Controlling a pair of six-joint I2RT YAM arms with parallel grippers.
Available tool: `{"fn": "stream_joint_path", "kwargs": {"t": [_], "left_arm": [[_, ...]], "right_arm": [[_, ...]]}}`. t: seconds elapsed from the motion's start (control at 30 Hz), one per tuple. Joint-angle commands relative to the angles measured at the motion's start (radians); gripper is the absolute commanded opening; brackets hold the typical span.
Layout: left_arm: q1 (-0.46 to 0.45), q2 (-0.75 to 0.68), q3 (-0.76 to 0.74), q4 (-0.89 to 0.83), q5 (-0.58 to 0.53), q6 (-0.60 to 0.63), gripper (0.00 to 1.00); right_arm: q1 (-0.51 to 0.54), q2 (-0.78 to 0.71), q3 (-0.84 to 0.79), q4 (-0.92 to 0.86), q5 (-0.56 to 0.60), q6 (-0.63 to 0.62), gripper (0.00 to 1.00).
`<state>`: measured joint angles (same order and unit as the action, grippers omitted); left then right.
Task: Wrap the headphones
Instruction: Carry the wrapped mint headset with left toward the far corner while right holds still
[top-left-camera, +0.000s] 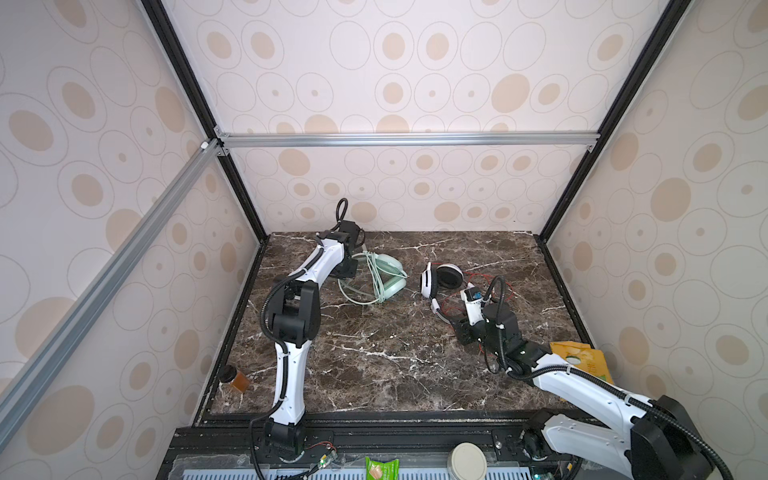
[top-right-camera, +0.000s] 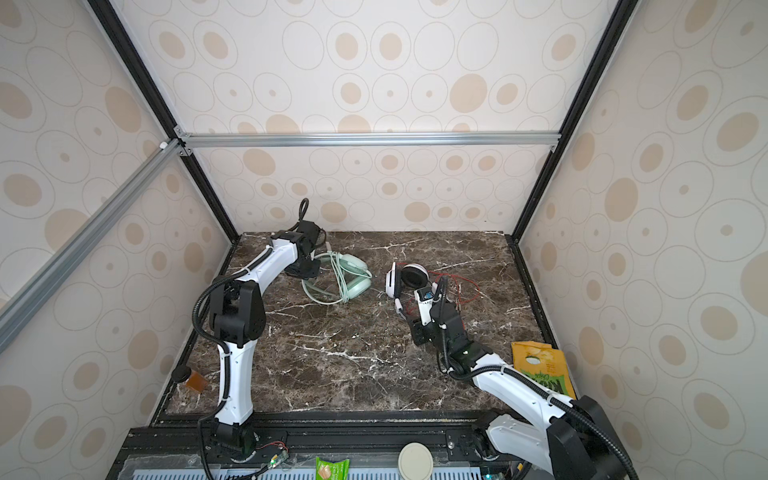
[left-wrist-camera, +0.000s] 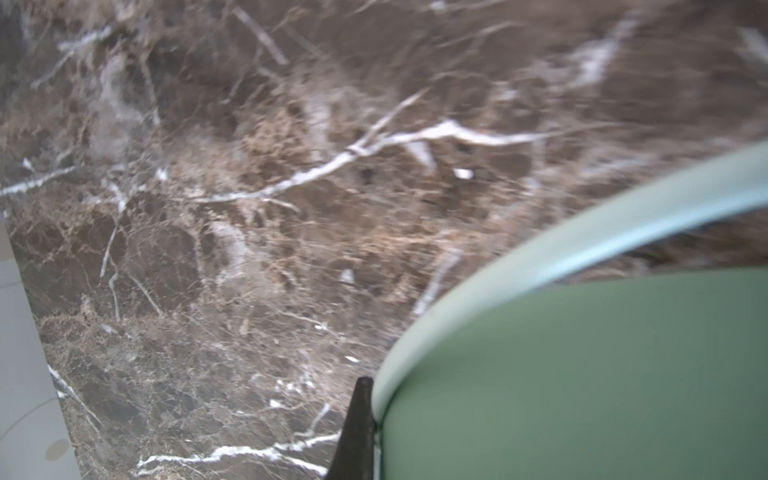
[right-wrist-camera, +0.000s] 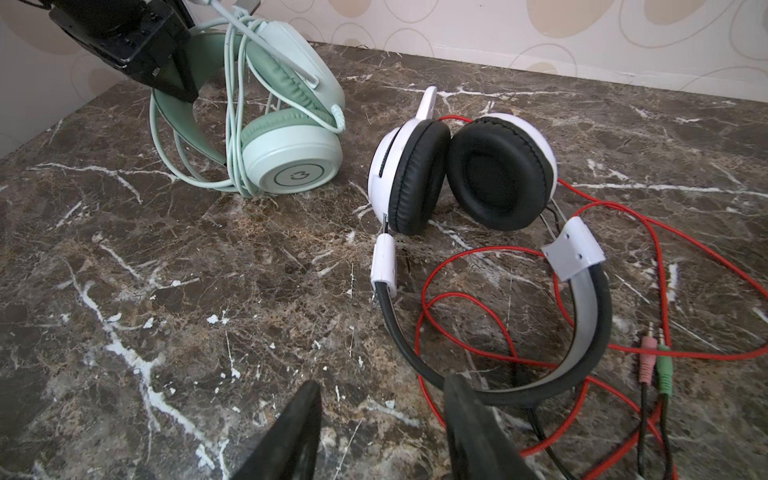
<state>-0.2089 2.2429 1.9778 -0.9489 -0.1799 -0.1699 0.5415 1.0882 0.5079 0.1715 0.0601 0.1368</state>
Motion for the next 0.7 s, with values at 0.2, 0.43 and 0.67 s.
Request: {"fn": "stream_joint_path", "kwargs": {"t": [0.2, 0.43, 0.67], "left_arm": [[0.179, 0.006, -0.020, -0.005, 0.022, -0.034, 0.00], [0.268, 0.046, -0.004, 0.007, 0.043, -0.034, 0.00], [0.309, 0.134, 0.033, -0.004, 0.066, -0.027, 0.00]], "right_arm": [[0.001, -0.011, -0.023, 0.044, 0.000, 0.023, 0.50], [0.009, 0.003, -0.018, 0.046, 0.001, 0.020, 0.50], [0.014, -0.004, -0.022, 0.044, 0.015, 0.011, 0.50]]}}
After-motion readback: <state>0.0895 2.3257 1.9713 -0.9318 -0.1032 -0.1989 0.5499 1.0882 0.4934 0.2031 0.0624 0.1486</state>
